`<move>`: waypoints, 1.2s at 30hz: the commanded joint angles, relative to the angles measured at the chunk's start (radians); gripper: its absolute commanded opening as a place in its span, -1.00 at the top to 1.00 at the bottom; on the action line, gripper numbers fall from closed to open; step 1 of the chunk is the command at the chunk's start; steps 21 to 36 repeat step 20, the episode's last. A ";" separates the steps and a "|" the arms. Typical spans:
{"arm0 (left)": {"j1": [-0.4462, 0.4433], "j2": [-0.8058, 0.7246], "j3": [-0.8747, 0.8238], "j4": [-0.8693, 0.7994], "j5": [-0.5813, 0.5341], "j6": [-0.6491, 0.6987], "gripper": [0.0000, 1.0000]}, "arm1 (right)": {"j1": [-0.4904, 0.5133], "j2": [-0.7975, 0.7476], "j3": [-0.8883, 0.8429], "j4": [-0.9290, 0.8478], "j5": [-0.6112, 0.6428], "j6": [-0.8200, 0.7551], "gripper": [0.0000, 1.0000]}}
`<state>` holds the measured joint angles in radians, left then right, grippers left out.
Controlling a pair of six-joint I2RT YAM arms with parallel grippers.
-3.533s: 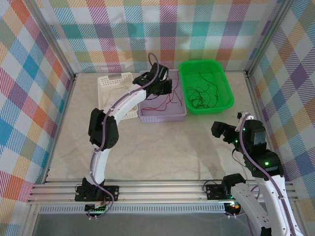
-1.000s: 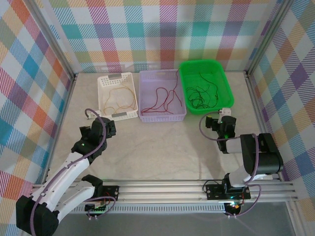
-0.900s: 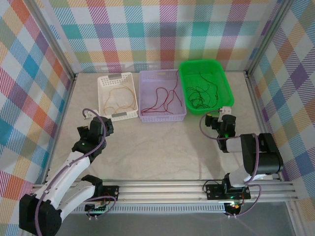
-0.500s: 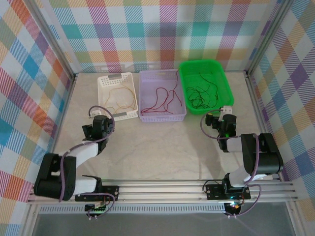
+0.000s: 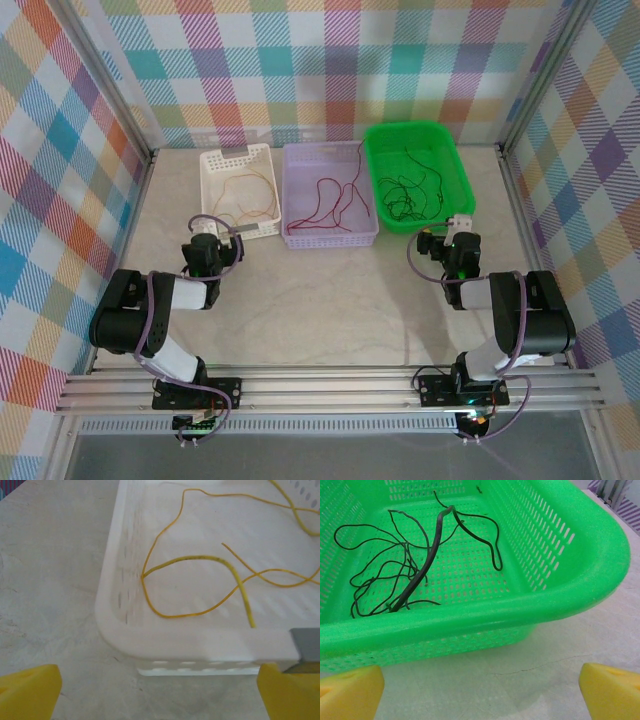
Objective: Untangle the cables
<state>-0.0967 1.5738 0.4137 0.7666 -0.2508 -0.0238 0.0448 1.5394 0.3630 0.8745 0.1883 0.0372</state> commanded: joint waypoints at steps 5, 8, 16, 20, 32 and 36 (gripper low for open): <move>0.008 -0.012 -0.013 0.073 0.020 0.024 -1.00 | -0.005 -0.006 0.022 0.006 -0.015 0.006 -0.99; 0.006 -0.013 -0.012 0.070 0.019 0.024 -1.00 | -0.005 -0.005 0.022 0.006 -0.016 0.006 -1.00; 0.013 -0.008 0.004 0.045 0.090 0.043 -1.00 | -0.006 -0.005 0.022 0.006 -0.016 0.006 -0.99; 0.012 -0.009 0.001 0.054 0.091 0.044 -1.00 | -0.005 -0.006 0.022 0.006 -0.016 0.007 -0.99; 0.012 -0.009 0.001 0.054 0.091 0.044 -1.00 | -0.005 -0.006 0.022 0.006 -0.016 0.007 -0.99; 0.012 -0.009 0.001 0.054 0.091 0.044 -1.00 | -0.005 -0.006 0.022 0.006 -0.016 0.007 -0.99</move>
